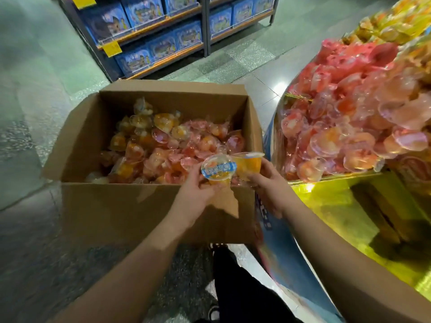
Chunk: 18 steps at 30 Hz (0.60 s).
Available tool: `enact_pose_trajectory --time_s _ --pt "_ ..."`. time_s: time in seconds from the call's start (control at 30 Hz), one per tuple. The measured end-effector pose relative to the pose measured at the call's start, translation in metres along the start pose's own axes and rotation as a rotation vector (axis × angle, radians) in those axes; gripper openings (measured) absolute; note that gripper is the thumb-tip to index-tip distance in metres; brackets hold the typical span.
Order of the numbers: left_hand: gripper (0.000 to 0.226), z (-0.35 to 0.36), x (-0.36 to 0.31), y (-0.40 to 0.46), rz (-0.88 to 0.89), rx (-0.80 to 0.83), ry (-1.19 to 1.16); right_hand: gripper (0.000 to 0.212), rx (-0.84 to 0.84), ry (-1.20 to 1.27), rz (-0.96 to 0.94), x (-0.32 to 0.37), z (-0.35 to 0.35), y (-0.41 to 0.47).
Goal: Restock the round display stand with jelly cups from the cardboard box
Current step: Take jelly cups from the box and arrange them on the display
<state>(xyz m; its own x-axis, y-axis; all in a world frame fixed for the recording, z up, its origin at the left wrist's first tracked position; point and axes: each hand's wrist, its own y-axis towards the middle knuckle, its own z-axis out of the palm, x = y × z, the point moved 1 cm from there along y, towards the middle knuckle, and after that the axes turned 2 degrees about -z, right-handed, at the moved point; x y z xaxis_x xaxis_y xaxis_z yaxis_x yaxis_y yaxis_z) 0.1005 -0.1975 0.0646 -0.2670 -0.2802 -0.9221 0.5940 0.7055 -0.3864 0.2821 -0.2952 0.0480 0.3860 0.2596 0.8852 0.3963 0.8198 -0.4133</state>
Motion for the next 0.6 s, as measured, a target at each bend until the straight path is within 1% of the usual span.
enact_pose_trajectory --time_s 0.07,0.13,0.17,0.27,0.33,0.4,0.5,0.53,0.6 --pt "0.051 0.009 0.003 -0.040 0.005 0.019 -0.016 0.059 0.029 0.010 -0.053 -0.006 -0.003 -0.047" --pt "0.056 0.022 0.001 -0.077 0.020 0.054 -0.027 0.062 0.034 -0.028 -0.101 -0.012 -0.009 -0.090" --pt "0.054 0.029 0.000 -0.093 0.020 0.076 -0.027 0.063 0.021 -0.072 -0.123 -0.013 -0.014 -0.110" --pt "0.050 0.055 -0.010 -0.134 0.028 0.155 0.006 0.062 -0.038 -0.132 -0.158 -0.009 -0.030 -0.167" --pt "0.050 0.077 -0.014 -0.153 0.039 0.206 0.052 0.064 -0.077 -0.178 -0.189 -0.007 -0.046 -0.199" --pt "0.045 0.100 -0.016 -0.169 0.064 0.250 0.074 0.066 -0.122 -0.217 -0.210 -0.008 -0.063 -0.228" --pt "0.046 0.139 -0.012 -0.184 0.074 0.327 0.113 0.075 -0.198 -0.208 -0.230 -0.015 -0.088 -0.268" --pt "0.046 0.153 -0.011 -0.189 0.076 0.349 0.124 0.073 -0.231 -0.189 -0.240 -0.018 -0.097 -0.281" --pt "0.047 0.182 -0.007 -0.198 0.083 0.392 0.133 0.061 -0.300 -0.152 -0.251 -0.021 -0.115 -0.309"
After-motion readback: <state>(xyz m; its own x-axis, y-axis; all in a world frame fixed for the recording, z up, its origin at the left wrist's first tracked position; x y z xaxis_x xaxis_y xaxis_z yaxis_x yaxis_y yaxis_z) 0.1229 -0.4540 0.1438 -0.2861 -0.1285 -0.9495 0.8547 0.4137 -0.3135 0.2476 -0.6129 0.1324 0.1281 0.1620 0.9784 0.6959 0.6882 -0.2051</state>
